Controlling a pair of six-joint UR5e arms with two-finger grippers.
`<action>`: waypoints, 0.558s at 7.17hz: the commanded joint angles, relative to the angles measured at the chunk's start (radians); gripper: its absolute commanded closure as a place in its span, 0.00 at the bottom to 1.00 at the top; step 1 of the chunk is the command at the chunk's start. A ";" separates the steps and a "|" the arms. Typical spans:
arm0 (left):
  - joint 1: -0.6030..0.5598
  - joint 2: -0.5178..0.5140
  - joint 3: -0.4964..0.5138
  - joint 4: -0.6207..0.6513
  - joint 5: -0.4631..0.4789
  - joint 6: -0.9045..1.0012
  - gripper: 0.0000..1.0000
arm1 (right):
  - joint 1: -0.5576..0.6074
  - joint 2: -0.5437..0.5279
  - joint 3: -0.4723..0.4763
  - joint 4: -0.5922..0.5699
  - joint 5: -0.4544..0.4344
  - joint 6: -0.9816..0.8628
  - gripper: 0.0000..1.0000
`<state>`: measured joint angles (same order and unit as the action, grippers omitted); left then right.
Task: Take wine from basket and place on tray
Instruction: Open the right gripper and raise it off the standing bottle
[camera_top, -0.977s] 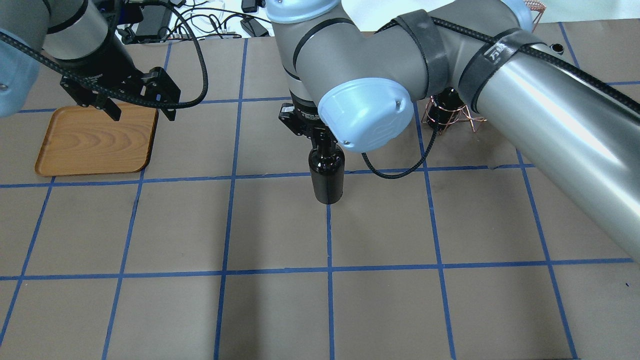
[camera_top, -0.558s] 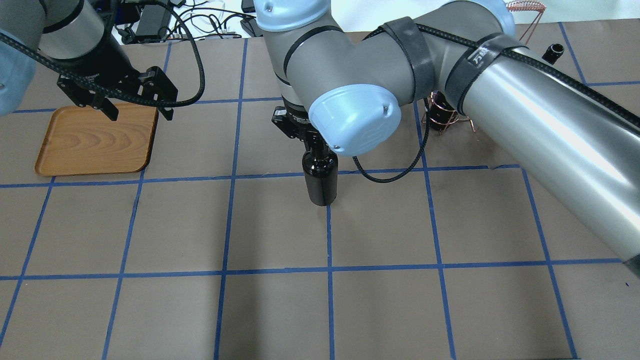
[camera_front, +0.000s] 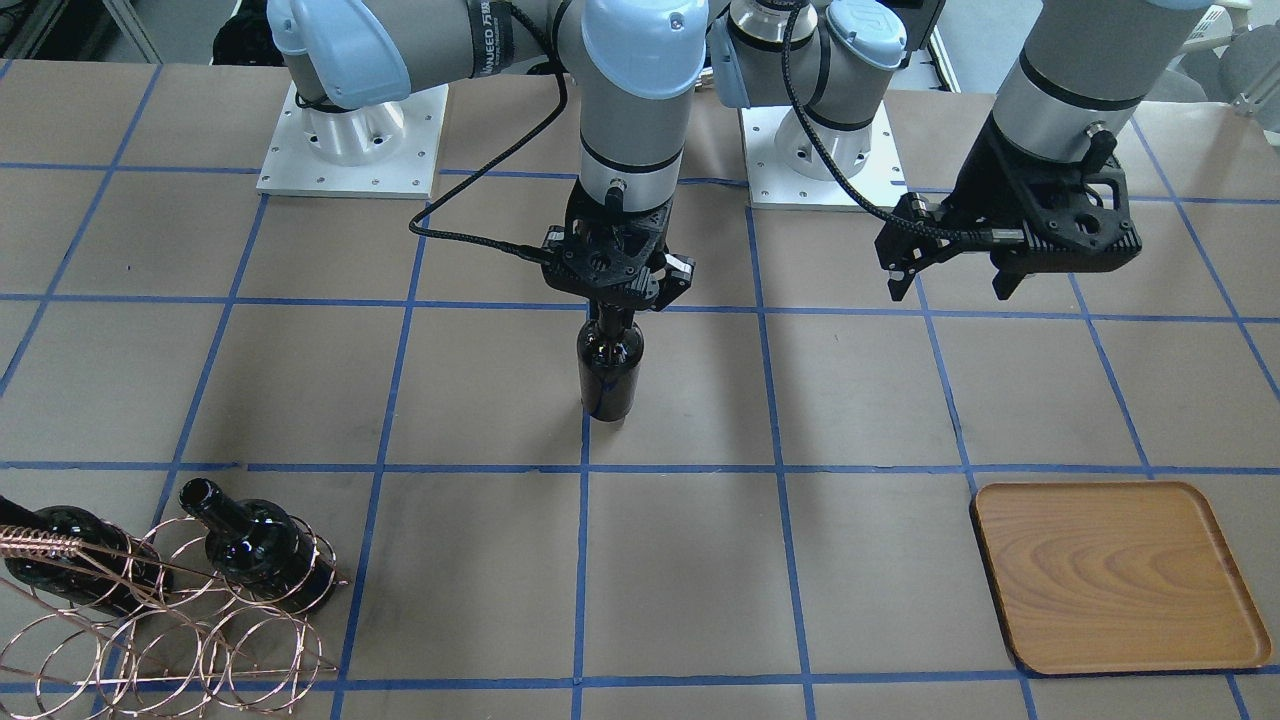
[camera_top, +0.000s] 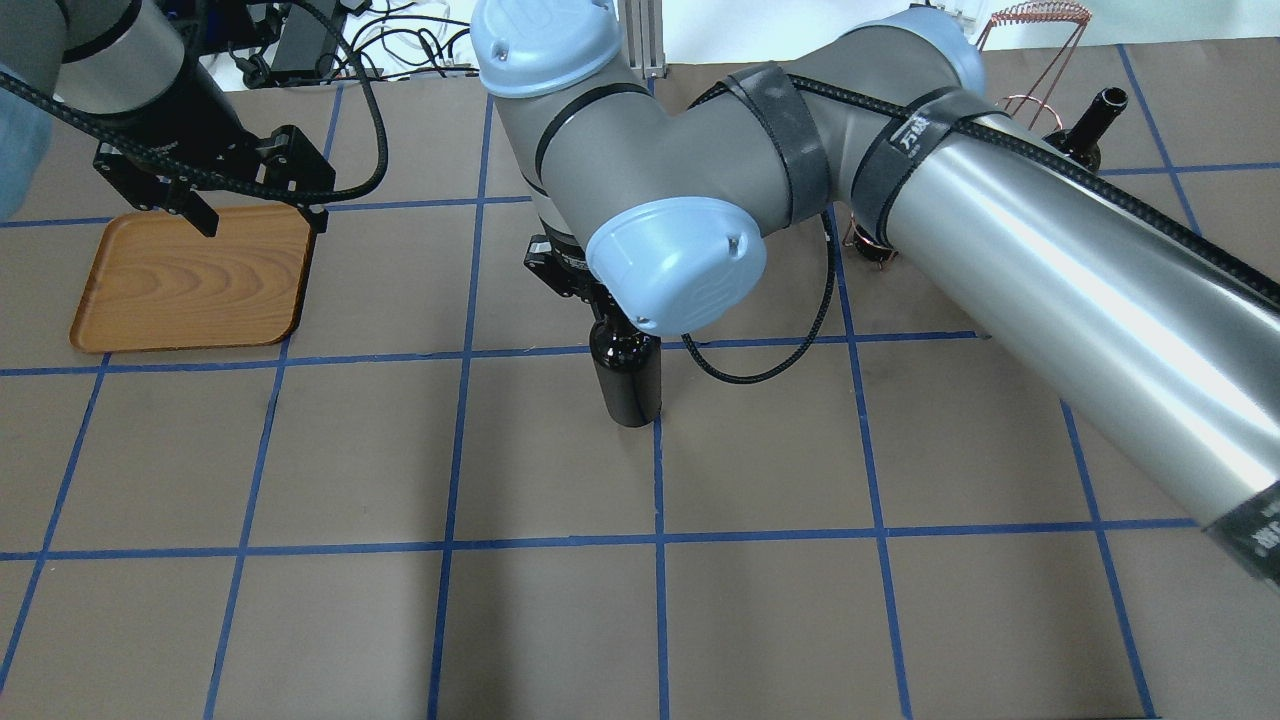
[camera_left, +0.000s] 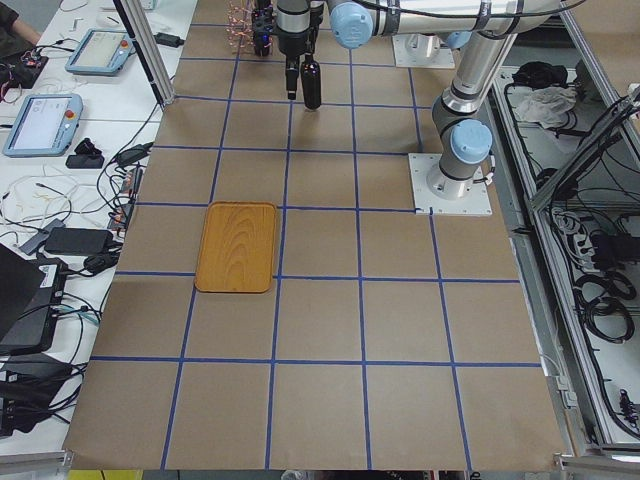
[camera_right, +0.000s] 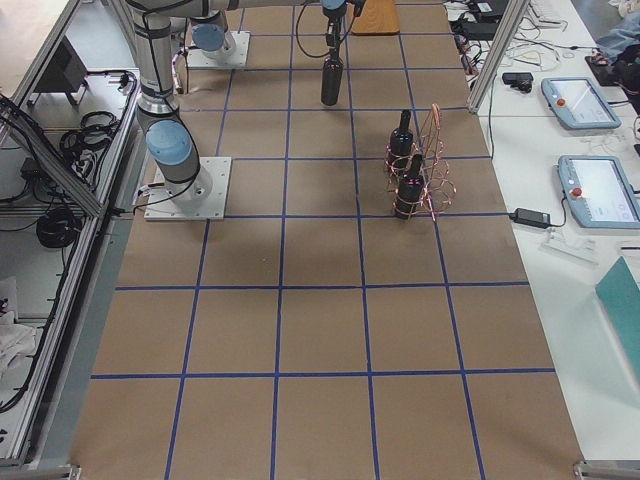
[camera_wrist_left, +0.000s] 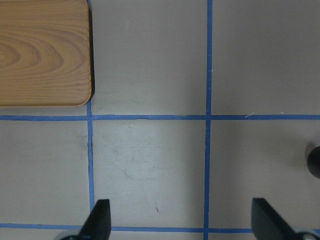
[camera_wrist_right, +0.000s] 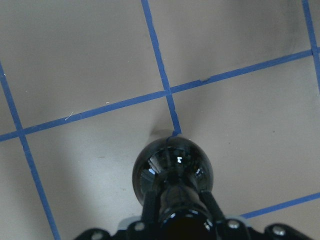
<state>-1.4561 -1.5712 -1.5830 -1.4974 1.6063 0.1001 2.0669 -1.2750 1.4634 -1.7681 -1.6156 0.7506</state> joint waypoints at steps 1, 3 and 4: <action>0.002 -0.007 -0.002 0.002 -0.002 0.000 0.00 | 0.002 0.005 0.000 -0.008 -0.001 0.001 0.81; 0.002 -0.015 -0.002 0.000 -0.009 0.001 0.00 | 0.002 0.006 0.000 -0.008 0.002 0.001 0.34; 0.002 -0.015 -0.002 0.000 -0.009 0.001 0.00 | 0.002 0.008 0.000 -0.008 0.000 -0.014 0.02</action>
<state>-1.4543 -1.5833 -1.5845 -1.4967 1.5980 0.1011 2.0693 -1.2687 1.4634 -1.7762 -1.6148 0.7485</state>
